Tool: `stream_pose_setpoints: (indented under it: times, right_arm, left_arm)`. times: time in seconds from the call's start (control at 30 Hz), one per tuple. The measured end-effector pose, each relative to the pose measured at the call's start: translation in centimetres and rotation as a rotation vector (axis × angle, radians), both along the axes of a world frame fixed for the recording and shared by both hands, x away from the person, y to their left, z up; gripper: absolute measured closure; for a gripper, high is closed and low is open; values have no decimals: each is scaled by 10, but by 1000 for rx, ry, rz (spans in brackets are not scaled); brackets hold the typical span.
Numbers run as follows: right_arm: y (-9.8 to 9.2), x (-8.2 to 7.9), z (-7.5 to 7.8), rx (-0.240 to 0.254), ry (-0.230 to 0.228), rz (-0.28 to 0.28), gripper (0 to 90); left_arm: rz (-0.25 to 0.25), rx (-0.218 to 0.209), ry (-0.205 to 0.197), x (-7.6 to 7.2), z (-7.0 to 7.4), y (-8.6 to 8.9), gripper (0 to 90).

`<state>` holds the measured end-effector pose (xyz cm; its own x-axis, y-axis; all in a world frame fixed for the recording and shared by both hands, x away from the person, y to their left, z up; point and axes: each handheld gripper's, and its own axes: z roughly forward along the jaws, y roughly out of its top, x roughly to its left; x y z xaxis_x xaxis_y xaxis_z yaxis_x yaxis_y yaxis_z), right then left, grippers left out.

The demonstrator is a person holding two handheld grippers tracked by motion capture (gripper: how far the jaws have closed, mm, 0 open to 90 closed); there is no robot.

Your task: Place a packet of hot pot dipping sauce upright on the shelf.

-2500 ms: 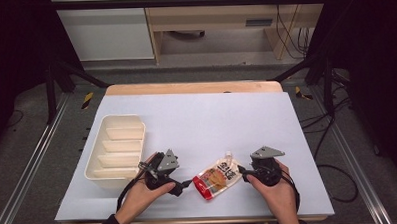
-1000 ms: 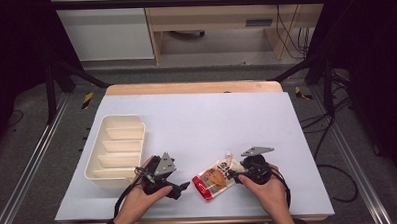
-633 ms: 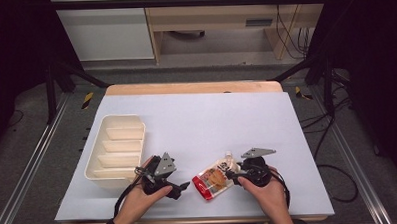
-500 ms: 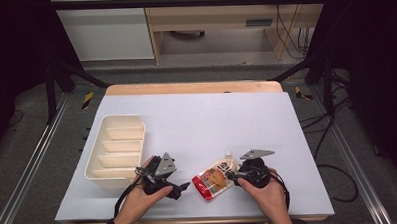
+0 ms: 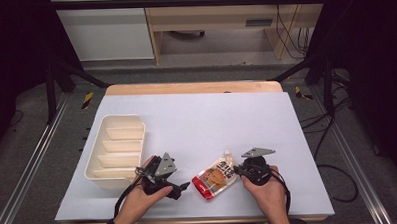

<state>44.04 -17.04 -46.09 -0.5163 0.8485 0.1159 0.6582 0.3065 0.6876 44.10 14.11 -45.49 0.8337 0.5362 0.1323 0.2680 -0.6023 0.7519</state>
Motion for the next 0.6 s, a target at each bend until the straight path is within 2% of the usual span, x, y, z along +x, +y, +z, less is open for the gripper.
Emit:
stream_pose_setpoints:
  times: [0.17, 0.37, 0.6]
  right_arm:
    - [6, 5, 10, -20, -35, 13, 900]
    - [15, 15, 27, -50, -80, 64, 900]
    - [20, 31, 44, -60, -98, 110, 900]
  left_arm:
    - [11, -10, 0, 1, 1, 2, 73]
    - [7, -8, 0, 1, 1, 2, 73]
    - [8, -10, 1, 1, 1, 3, 72]
